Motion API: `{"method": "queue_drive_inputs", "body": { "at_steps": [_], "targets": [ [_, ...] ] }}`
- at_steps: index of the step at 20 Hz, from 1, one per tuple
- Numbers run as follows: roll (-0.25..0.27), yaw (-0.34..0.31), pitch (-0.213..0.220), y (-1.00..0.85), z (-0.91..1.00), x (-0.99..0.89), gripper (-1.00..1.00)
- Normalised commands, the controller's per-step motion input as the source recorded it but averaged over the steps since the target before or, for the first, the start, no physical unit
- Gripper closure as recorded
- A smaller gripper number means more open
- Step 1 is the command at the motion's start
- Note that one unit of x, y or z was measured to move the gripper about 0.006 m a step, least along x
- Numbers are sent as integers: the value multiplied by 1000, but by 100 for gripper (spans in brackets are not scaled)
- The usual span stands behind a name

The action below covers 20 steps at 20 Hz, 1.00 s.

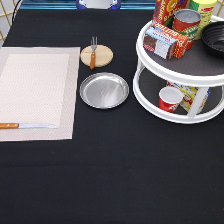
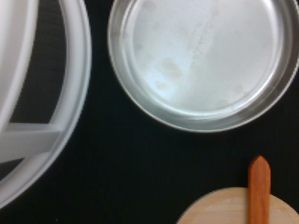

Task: Arrange plate and fork

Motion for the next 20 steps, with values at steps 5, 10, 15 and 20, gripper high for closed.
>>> {"method": "queue_drive_inputs", "body": {
  "at_steps": [5, 10, 15, 20],
  "targets": [
    [14, -9, 14, -33, 0, 160, -100],
    [67, -62, 36, -224, 113, 742, -100],
    [78, -70, 73, -265, 22, 819, -100],
    [72, -68, 102, -193, 0, 814, -100]
  ]
}}
